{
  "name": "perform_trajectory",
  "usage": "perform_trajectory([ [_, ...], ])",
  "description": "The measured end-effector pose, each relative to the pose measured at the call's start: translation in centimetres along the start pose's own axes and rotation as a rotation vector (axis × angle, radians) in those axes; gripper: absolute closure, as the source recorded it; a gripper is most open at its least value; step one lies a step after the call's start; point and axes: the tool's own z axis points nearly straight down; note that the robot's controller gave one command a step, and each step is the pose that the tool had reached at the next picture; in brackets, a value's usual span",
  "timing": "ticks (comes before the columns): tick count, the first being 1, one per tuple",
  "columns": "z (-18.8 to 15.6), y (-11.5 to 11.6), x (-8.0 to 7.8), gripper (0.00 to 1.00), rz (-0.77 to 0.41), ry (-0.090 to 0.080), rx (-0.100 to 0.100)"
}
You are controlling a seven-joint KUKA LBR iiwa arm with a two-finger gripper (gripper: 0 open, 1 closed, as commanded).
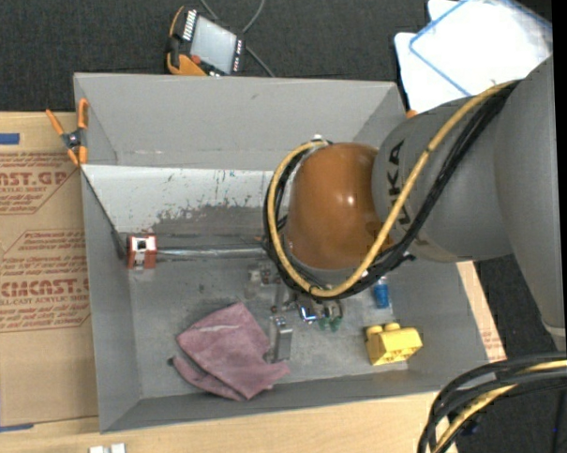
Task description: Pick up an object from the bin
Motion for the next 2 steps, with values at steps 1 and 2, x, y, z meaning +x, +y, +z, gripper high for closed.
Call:
perform_trajectory([
  [1, 0.0, -2.2, 1.8, 0.0, -0.097, -0.007, 0.003],
  [2, 8.1, 1.8, 1.2, 0.0, -0.103, 0.003, -0.001],
])
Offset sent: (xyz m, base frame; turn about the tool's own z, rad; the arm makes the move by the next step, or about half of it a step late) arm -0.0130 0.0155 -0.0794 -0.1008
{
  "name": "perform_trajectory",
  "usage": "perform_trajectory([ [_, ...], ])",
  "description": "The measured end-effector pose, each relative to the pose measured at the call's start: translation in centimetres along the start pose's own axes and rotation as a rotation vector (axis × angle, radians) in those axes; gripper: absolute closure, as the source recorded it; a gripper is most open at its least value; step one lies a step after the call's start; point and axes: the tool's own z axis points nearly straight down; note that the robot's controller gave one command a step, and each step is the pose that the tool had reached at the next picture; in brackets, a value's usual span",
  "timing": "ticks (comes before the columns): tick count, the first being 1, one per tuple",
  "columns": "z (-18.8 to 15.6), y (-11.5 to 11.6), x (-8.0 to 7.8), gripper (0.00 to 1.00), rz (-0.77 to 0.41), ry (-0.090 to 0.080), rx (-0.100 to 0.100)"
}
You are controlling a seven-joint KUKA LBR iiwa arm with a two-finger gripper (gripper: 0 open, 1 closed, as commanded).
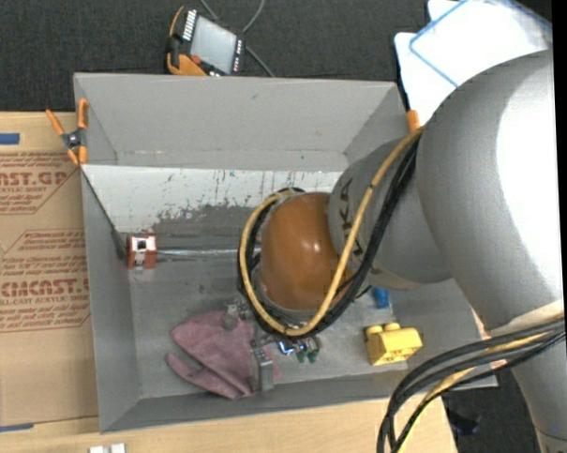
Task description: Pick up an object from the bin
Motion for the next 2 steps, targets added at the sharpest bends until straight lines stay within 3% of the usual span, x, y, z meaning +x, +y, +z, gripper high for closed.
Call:
perform_trajectory([
  [1, -2.47, 0.38, -0.43, 1.0, -0.002, -0.021, 0.005],
  [2, -2.47, 0.37, -0.43, 1.0, -0.001, -0.021, 0.005],
])
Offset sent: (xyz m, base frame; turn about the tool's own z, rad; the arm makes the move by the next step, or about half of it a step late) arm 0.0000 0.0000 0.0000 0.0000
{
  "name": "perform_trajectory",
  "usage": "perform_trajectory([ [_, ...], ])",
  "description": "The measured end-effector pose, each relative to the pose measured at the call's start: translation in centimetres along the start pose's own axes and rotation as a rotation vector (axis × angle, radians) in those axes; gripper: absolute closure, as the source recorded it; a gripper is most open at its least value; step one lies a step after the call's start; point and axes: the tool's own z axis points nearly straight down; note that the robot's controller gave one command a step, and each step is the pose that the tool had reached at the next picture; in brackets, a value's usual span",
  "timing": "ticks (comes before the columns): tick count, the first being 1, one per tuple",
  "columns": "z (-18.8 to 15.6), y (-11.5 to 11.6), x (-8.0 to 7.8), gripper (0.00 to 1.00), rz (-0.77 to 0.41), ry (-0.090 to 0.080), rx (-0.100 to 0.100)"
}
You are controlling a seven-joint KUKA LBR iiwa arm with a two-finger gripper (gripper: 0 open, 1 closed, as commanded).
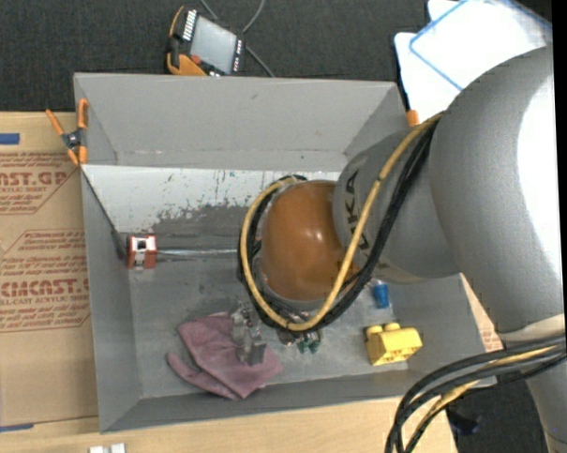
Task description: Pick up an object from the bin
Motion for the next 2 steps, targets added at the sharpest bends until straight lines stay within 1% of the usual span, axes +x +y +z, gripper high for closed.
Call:
perform_trajectory([
  [1, 2.7, 5.12, -0.81, 1.0, -0.032, -0.003, 0.0],
  [2, 2.73, 5.13, -0.94, 1.0, -0.033, 0.0, 0.002],
])
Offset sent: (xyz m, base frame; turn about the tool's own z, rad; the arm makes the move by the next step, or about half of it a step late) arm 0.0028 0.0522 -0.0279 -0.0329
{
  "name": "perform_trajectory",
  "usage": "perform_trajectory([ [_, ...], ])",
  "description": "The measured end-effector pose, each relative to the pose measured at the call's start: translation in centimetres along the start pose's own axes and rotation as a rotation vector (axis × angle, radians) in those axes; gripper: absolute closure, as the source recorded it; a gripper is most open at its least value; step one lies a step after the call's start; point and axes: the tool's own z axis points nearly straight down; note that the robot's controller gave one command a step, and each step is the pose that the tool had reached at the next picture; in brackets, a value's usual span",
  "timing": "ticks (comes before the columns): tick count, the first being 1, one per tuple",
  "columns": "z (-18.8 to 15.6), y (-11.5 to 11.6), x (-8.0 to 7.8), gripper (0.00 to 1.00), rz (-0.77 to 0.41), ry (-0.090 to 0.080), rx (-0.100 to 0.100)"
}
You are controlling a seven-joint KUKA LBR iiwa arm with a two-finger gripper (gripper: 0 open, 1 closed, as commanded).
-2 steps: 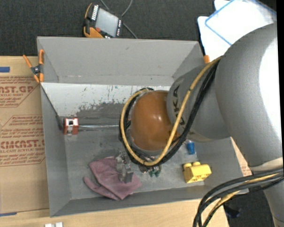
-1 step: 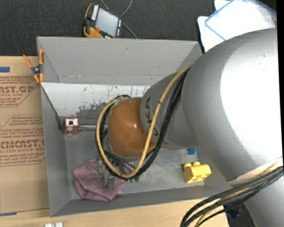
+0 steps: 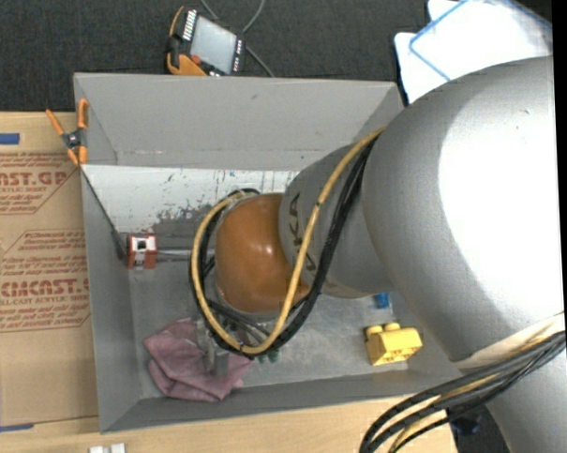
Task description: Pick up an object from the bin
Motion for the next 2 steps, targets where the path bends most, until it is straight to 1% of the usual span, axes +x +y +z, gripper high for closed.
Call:
perform_trajectory([
  [1, -0.1, -1.5, 0.3, 1.0, -0.031, -0.007, -0.005],
  [2, -0.1, 0.3, 0.1, 1.0, -0.418, -0.013, 0.002],
])
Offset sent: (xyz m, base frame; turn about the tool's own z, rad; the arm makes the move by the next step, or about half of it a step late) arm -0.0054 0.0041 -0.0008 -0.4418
